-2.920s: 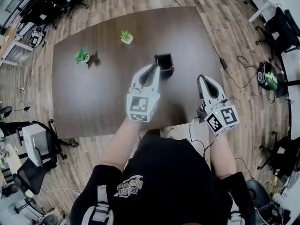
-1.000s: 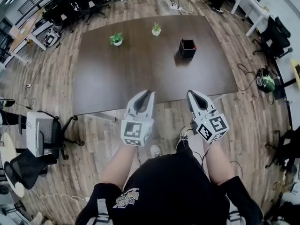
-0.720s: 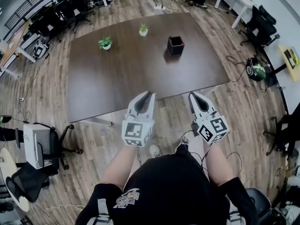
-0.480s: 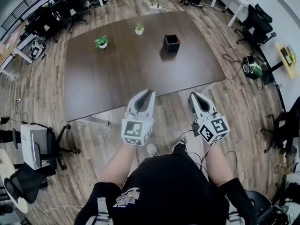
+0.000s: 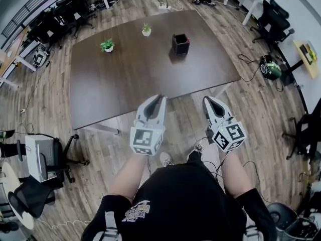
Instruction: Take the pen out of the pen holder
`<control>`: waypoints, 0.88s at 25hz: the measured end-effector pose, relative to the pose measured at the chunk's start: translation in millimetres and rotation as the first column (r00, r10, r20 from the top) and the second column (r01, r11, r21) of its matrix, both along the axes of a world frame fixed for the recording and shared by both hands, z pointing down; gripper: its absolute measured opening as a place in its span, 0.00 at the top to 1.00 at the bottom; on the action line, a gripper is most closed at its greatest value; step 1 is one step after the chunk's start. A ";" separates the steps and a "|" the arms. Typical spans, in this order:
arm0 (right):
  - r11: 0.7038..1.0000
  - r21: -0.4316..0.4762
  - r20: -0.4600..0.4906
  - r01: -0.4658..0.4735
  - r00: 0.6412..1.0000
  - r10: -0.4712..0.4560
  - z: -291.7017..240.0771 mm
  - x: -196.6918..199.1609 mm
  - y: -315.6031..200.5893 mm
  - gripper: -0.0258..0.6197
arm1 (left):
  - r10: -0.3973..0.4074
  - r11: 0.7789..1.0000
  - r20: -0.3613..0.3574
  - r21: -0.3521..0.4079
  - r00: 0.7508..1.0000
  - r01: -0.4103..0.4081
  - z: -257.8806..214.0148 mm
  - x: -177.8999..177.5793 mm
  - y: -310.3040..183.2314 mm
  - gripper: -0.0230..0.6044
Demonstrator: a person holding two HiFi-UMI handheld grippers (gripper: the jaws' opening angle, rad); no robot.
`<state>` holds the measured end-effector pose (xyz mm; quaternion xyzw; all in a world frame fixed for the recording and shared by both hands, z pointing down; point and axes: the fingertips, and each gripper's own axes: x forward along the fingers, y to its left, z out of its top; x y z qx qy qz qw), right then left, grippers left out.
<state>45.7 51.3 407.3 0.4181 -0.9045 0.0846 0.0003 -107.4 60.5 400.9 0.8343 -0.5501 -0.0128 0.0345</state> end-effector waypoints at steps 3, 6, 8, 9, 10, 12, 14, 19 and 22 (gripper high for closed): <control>1.000 0.003 0.001 0.000 1.000 0.000 -0.9 0.5 3.5 0.95 | 0.002 1.000 0.003 0.004 1.000 -0.002 -1.7 0.9 3.2 0.91; 1.000 0.006 0.004 -0.001 1.000 0.001 -1.7 -0.7 7.3 0.95 | 0.001 1.000 0.005 0.007 1.000 -0.001 -2.3 -0.6 7.0 0.91; 1.000 0.005 0.003 0.000 1.000 0.000 -3.0 -1.5 9.3 0.95 | 0.000 1.000 0.006 0.008 1.000 0.000 -3.5 -1.4 8.9 0.91; 1.000 0.005 0.003 0.001 1.000 -0.001 -3.4 -1.9 10.3 0.95 | 0.000 1.000 0.006 0.009 1.000 0.000 -3.9 -1.7 9.9 0.91; 1.000 0.005 0.002 0.001 1.000 -0.001 -3.3 -2.2 11.5 0.95 | 0.000 1.000 0.005 0.009 1.000 0.000 -3.9 -1.9 11.0 0.91; 1.000 0.007 0.002 0.000 1.000 0.000 -2.7 -2.8 14.1 0.95 | 0.003 1.000 0.006 0.010 1.000 -0.003 -3.4 -1.9 13.8 0.91; 1.000 0.010 0.003 0.000 1.000 0.000 -2.4 -3.6 16.3 0.95 | 0.005 1.000 0.009 0.011 1.000 -0.005 -3.2 -2.1 16.1 0.91; 1.000 0.014 0.004 -0.002 1.000 0.002 -2.8 -5.7 21.9 0.95 | 0.007 1.000 0.009 0.015 1.000 -0.007 -3.4 -4.3 21.3 0.91; 1.000 0.015 0.005 -0.004 1.000 0.004 -3.4 -6.3 24.5 0.95 | 0.009 1.000 0.010 0.016 1.000 -0.009 -4.0 -5.1 23.6 0.91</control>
